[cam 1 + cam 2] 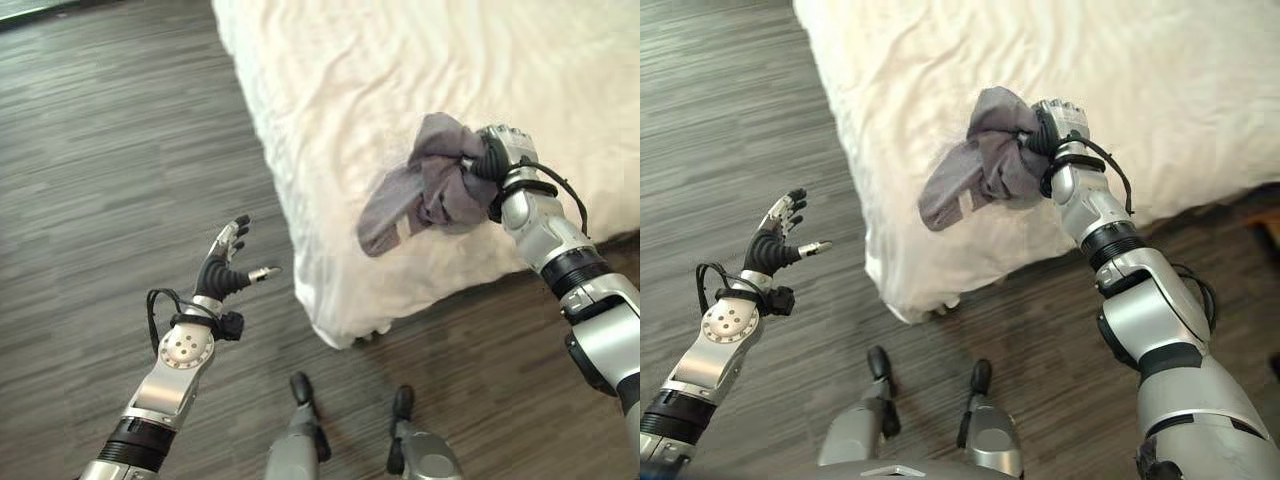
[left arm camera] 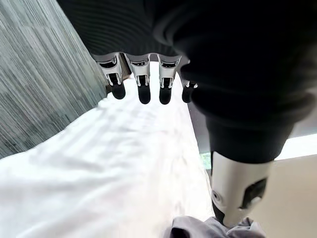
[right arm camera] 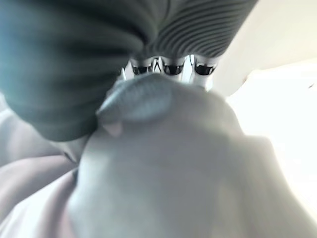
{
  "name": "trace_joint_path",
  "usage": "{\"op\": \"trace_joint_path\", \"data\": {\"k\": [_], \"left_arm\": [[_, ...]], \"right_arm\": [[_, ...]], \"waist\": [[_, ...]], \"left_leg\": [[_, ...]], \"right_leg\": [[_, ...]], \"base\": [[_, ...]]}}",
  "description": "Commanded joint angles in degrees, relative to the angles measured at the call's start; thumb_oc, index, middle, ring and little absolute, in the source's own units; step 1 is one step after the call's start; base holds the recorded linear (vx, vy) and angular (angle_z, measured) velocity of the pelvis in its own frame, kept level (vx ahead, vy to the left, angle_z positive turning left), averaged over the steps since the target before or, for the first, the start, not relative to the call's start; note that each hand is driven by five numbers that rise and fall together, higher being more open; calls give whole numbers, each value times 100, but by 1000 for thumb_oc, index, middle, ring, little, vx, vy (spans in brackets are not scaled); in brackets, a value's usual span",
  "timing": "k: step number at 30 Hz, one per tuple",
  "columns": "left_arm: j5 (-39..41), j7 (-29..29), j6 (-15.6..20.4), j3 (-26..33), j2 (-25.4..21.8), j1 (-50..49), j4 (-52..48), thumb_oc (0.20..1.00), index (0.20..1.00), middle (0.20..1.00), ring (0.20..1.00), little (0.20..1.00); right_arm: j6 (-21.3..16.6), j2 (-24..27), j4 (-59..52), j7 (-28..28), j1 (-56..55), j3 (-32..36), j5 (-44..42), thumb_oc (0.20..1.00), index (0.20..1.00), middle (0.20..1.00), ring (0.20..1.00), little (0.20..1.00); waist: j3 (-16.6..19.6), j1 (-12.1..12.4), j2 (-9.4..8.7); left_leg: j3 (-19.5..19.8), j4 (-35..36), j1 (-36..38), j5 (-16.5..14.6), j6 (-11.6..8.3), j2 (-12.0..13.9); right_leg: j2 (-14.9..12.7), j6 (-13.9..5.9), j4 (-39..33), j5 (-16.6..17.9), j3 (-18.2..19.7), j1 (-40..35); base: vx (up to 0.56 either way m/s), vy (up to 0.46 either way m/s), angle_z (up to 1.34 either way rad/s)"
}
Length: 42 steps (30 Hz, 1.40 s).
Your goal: Pick up bed clothes into laundry basket.
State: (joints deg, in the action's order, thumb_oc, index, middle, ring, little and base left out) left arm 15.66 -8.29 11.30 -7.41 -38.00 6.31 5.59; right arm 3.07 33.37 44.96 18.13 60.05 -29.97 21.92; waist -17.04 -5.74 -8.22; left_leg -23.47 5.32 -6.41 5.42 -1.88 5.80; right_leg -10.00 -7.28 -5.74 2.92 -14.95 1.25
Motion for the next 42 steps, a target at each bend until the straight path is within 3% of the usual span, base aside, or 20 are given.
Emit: {"op": "trace_joint_path", "data": {"k": [1,4,7,10,15,19,20,21,22,25,26,29,31,32,34,36,38,40,41,42], "left_arm": [[143,71,216,267,-185,-146,-521,1000,1000,1000,1000,1000],[168,46,220,498,-225,-163,-896,1000,1000,1000,1000,1000],[227,16,249,610,-146,-132,-1091,1000,1000,1000,1000,1000],[291,-78,283,755,-27,-114,-1283,1000,1000,1000,1000,1000],[265,-181,192,1123,405,-503,-1331,1000,1000,1000,1000,1000],[295,-288,214,1337,822,-924,-1427,1000,1000,1000,1000,1000],[309,-427,266,1477,948,-1047,-1508,1000,1000,1000,1000,1000],[310,-436,270,1483,953,-1084,-1525,1000,1000,1000,1000,1000],[348,-649,368,1609,1039,-1205,-1597,1000,1000,1000,1000,1000],[319,-789,435,1721,1099,-1363,-1689,1000,1000,1000,1000,1000],[232,-815,440,1894,1280,-1651,-1795,1000,1000,1000,1000,1000],[143,-735,405,1910,1378,-1748,-1781,1000,1000,1000,1000,1000],[94,-741,408,1916,1442,-1791,-1754,1000,1000,1000,1000,1000],[157,-683,410,1812,1509,-1764,-1713,1000,1000,1000,1000,1000],[194,-600,365,1741,1554,-1785,-1689,1000,1000,1000,1000,1000],[246,-479,324,1476,1583,-1677,-1290,1000,1000,1000,1000,1000],[93,-402,408,1174,1672,-1691,-1268,1000,1000,1000,1000,1000],[83,-341,473,904,1760,-1708,-1297,1000,1000,1000,1000,1000],[98,-383,497,675,1814,-1677,-1299,1000,1000,1000,1000,1000],[111,-391,505,526,1836,-1602,-1248,1000,1000,1000,1000,1000]], "right_arm": [[-86,239,-247,192,-103,125,-156,200,200,200,200,200],[-63,201,-1086,181,-1063,694,-163,200,200,200,200,200],[-94,82,-1372,273,-1696,1055,-201,200,200,200,200,200],[-153,171,-1855,440,-2530,1711,-356,200,200,200,200,200],[-330,196,-3486,503,-3920,2975,-429,200,200,200,200,200],[-510,-123,-4097,433,-4729,3501,-768,200,200,200,200,200],[-558,-203,-4200,386,-4857,3545,-901,200,200,200,200,200],[-559,-200,-4203,385,-4871,3530,-910,200,200,200,200,200],[-584,-240,-4112,350,-4752,3371,-1030,200,200,200,200,200],[-615,-263,-4038,300,-4684,3216,-1097,200,200,200,200,200],[-642,-300,-4126,44,-5024,3221,-1157,200,200,200,200,200],[-723,-360,-4246,-120,-5486,3269,-1157,200,200,200,200,200],[-835,-392,-4307,-167,-5675,3214,-1171,200,200,200,200,200],[-904,-412,-4236,-170,-5923,3249,-1246,200,200,200,200,200],[-942,-478,-4219,-227,-6096,3280,-1292,200,200,200,200,200],[-969,-517,-4268,-342,-6457,3295,-1205,200,200,200,200,200],[-1028,-582,-4159,-379,-6510,3116,-948,200,200,200,200,200],[-1052,-603,-4139,-340,-6484,3018,-815,200,200,200,200,200],[-1060,-584,-4095,-290,-6461,2913,-732,200,200,200,200,200],[-1041,-556,-4108,-281,-6451,2890,-703,200,200,200,200,200]], "waist": [[432,-213,-173],[557,-632,-280],[601,-831,-244],[673,-1074,-214],[984,-1297,-214],[1297,-1145,-325],[1440,-1032,-391],[1438,-988,-391],[1538,-733,-448],[1544,-498,-469],[1594,-458,-513],[1617,-541,-436],[1596,-631,-283],[1554,-616,-155],[1529,-589,-149],[1400,-517,-222],[1275,-470,-132],[1183,-408,11],[1062,-276,-6],[996,-173,12]], "left_leg": [[-357,-32,838,-610,-338,233],[-643,-32,1037,-691,-314,220],[-722,-32,1149,-822,-366,300],[-1105,-32,1243,-722,-417,519],[-1852,-43,1480,-551,-365,818],[-2433,-89,1733,-442,-346,893],[-2749,-122,1859,-343,-376,938],[-2795,-122,1910,-345,-399,945],[-2973,-145,1967,-241,-457,1003],[-3111,-147,2054,-182,-519,1043],[-3293,-218,2204,1,-689,1302],[-3315,-376,2314,189,-925,1692],[-3248,-681,2409,599,-1212,2019],[-3011,-1468,2361,1127,-1312,2391],[-2734,-1891,2306,1077,-1312,2420],[-1488,-2742,1761,85,-1090,1892],[-866,-2860,1699,-627,-818,1463],[-356,-2819,1550,-896,-674,1197],[299,-2549,1130,-1040,-466,729],[736,-2193,968,-1106,-398,489]], "right_leg": [[-370,-576,133,1023,153,319],[-394,-704,205,1407,292,342],[-355,-772,225,1577,347,365],[-454,-772,392,1589,-105,415],[-890,-688,1042,1135,-919,191],[-1208,-668,1156,1105,-1295,-166],[-1295,-670,1077,1048,-1619,-284],[-1275,-672,1069,1039,-1561,-290],[-1339,-627,979,983,-1886,-396],[-1335,-590,923,987,-1951,-420],[-1115,-388,788,579,-1914,-408],[-773,-169,704,168,-1689,-384],[-472,-24,573,-86,-1565,-426],[-38,164,354,-298,-1351,-563],[130,243,221,-360,-1306,-642],[310,379,141,-449,-826,-701],[470,375,129,-481,-269,-619],[506,323,112,-492,115,-604],[463,298,111,-353,561,-588],[448,256,122,-336,855,-593]], "base": [[15,133,-40],[1,160,-46],[35,110,-60],[-59,90,-64],[-100,9,-111],[-128,-104,-143],[-107,-156,-164],[-165,-285,-161],[-89,-179,-92],[-79,-231,-241],[-87,-422,-117],[3,-379,-215],[101,-251,1],[151,-282,-77],[153,-279,-148],[66,-233,-144],[-7,33,-258],[72,149,-195],[91,175,-258],[94,173,-242]]}}
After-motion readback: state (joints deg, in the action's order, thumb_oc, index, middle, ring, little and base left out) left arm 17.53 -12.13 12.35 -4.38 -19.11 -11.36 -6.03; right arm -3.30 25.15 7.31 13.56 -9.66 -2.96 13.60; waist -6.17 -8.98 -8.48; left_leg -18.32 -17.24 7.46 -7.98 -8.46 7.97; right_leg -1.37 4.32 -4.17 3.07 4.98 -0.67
